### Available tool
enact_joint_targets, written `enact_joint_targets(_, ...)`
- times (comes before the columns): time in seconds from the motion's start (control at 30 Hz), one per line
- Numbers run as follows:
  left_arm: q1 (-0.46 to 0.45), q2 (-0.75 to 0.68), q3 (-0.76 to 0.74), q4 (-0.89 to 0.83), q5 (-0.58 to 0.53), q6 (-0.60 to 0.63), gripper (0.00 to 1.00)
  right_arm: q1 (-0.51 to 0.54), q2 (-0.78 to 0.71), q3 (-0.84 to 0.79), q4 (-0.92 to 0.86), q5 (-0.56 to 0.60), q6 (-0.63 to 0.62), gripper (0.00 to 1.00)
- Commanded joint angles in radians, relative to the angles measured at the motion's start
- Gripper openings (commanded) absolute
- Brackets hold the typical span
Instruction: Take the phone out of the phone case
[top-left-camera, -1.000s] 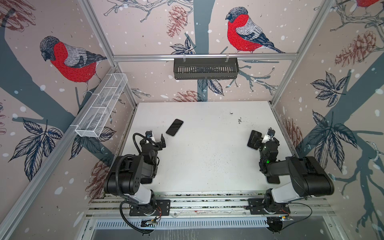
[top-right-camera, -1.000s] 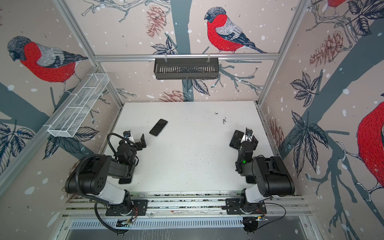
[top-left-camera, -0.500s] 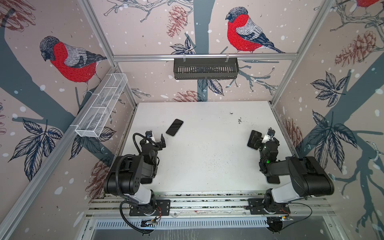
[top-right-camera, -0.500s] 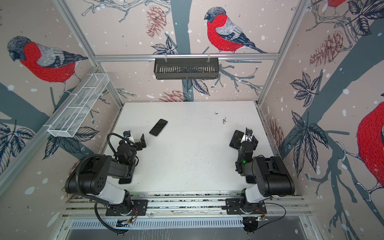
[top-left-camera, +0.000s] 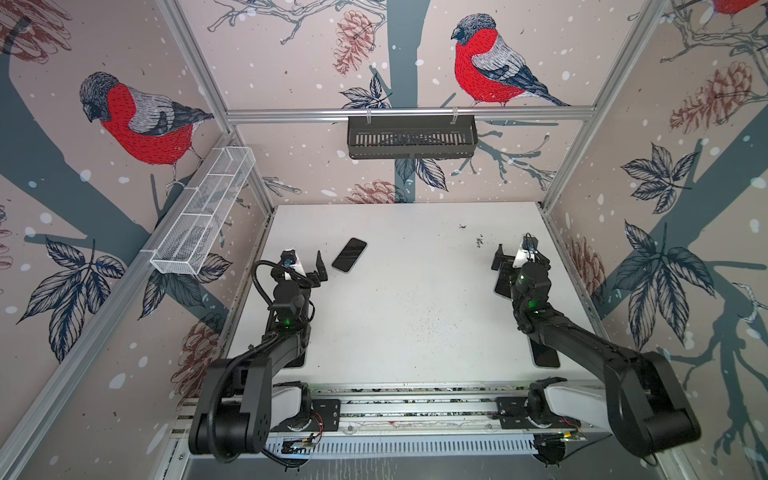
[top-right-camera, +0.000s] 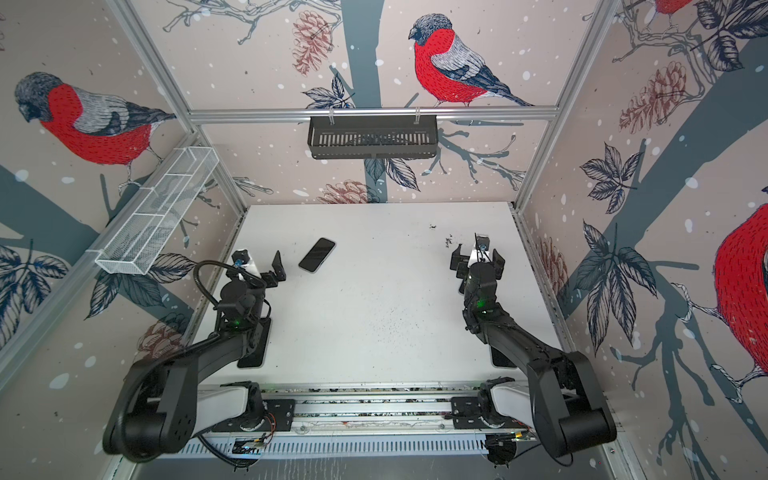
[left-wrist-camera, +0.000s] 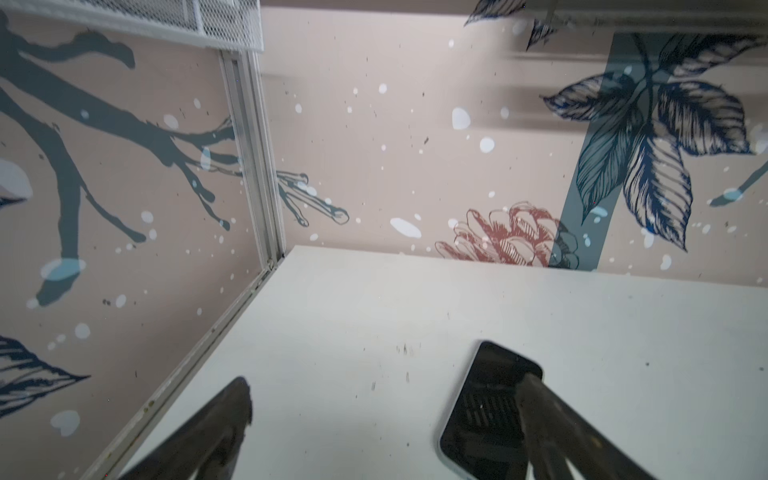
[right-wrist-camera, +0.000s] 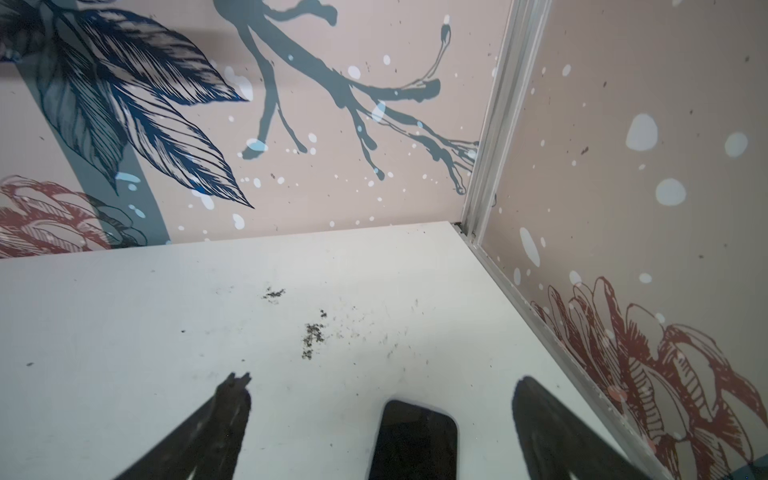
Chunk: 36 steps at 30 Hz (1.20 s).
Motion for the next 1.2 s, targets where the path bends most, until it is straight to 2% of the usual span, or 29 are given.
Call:
enact_joint_targets(0.0, -0.002, -0.072, 0.133, -0.311, 0.023, -0.072, 0.99, 0.011, -0.068, 0.107, -0.343, 0.049, 0.148, 1.00)
enact_joint_targets(0.07, -0.005, -0.076, 0.274, -0.526, 0.058, -0.110, 0.99, 0.006, -0.092, 0.201, -0.521, 0.035, 0.253, 1.00)
enact_joint_targets(0.17, -0.007, -0.031, 0.477, -0.817, 0.117, -0.168, 0.99, 0.002, -0.106, 0.306, -0.706, 0.009, 0.324, 1.00)
enact_joint_targets(0.27, -0.010, 0.031, 0.622, -1.011, 0.200, -0.234, 0.99, -0.031, -0.088, 0.396, -0.878, -0.035, 0.425, 1.00)
enact_joint_targets(0.37, -0.035, 0.079, 0.708, -1.113, 0.291, -0.275, 0.99, -0.112, -0.043, 0.498, -1.070, -0.123, 0.529, 1.00)
enact_joint_targets(0.43, -0.079, 0.096, 0.738, -1.154, 0.293, -0.269, 0.99, -0.152, -0.025, 0.534, -1.150, -0.195, 0.546, 1.00)
enact_joint_targets(0.57, -0.165, 0.132, 0.789, -1.221, 0.300, -0.276, 0.99, -0.167, -0.017, 0.559, -1.277, -0.248, 0.579, 1.00)
enact_joint_targets(0.77, -0.272, 0.141, 0.790, -1.268, 0.309, -0.289, 0.99, -0.202, -0.056, 0.474, -1.480, -0.246, 0.677, 1.00)
enact_joint_targets(1.07, -0.372, 0.143, 0.714, -1.229, 0.328, -0.321, 0.99, -0.294, -0.223, 0.246, -1.532, -0.206, 0.841, 1.00)
enact_joint_targets(1.17, -0.392, 0.149, 0.701, -1.213, 0.329, -0.328, 0.99, -0.374, -0.272, 0.168, -1.495, -0.251, 0.841, 1.00)
